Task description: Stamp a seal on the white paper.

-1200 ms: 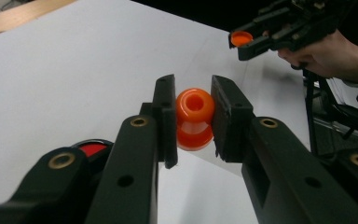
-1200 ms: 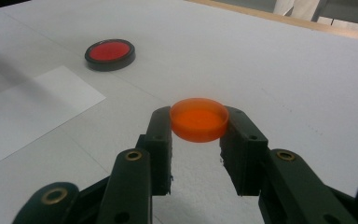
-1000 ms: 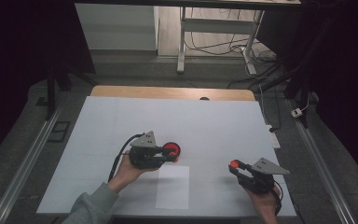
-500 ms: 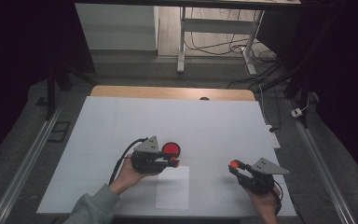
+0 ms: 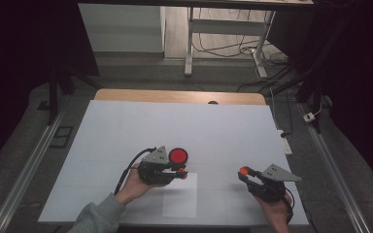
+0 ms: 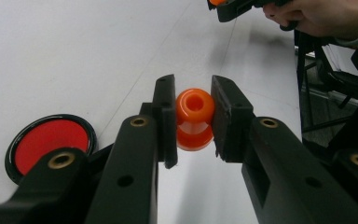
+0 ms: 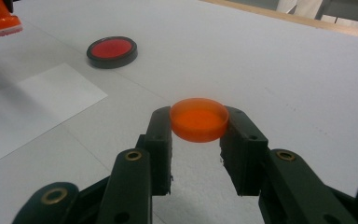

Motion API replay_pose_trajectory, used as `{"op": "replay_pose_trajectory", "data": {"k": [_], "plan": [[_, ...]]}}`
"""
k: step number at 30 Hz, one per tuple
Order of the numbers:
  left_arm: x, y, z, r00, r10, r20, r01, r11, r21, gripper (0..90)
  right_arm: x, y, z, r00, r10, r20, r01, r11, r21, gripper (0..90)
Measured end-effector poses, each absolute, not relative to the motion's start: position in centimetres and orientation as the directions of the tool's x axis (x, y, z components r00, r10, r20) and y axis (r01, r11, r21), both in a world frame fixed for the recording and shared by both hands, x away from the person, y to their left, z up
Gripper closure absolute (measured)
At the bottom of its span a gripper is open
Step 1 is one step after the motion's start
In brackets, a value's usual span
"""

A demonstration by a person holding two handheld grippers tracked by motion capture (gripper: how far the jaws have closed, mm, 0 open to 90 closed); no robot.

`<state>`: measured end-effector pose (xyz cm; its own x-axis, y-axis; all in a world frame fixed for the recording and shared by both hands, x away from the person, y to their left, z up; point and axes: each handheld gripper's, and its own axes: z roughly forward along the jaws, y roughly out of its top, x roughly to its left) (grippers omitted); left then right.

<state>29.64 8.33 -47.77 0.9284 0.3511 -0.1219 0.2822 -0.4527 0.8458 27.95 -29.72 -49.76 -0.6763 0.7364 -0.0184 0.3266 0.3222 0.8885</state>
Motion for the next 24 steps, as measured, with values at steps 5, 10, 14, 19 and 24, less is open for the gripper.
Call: {"op": "replay_pose_trajectory", "data": {"k": [5, 10, 14, 19, 24], "plan": [[29.3, 8.2, -48.0, 0.930, 0.344, -0.127, 0.285, -0.458, 0.842, 72.5, 27.9, -29.7, -49.8, -0.676, 0.737, -0.018, 0.327, 0.322, 0.888, 64.3], [29.0, 8.1, -48.2, 0.932, 0.339, -0.127, 0.284, -0.469, 0.836, 72.5, 27.9, -29.8, -49.7, -0.676, 0.736, -0.018, 0.327, 0.322, 0.889, 64.3], [28.7, 8.0, -48.3, 0.933, 0.337, -0.127, 0.283, -0.471, 0.835, 72.5, 27.9, -29.8, -49.7, -0.677, 0.736, -0.017, 0.327, 0.322, 0.889, 64.2], [28.6, 7.9, -48.4, 0.935, 0.332, -0.123, 0.279, -0.478, 0.833, 72.5, 27.9, -29.7, -49.8, -0.681, 0.732, -0.018, 0.325, 0.324, 0.889, 64.2], [28.4, 7.9, -48.6, 0.937, 0.328, -0.124, 0.278, -0.482, 0.831, 72.6, 27.9, -29.7, -49.7, -0.682, 0.732, -0.016, 0.324, 0.322, 0.890, 64.2]]}}
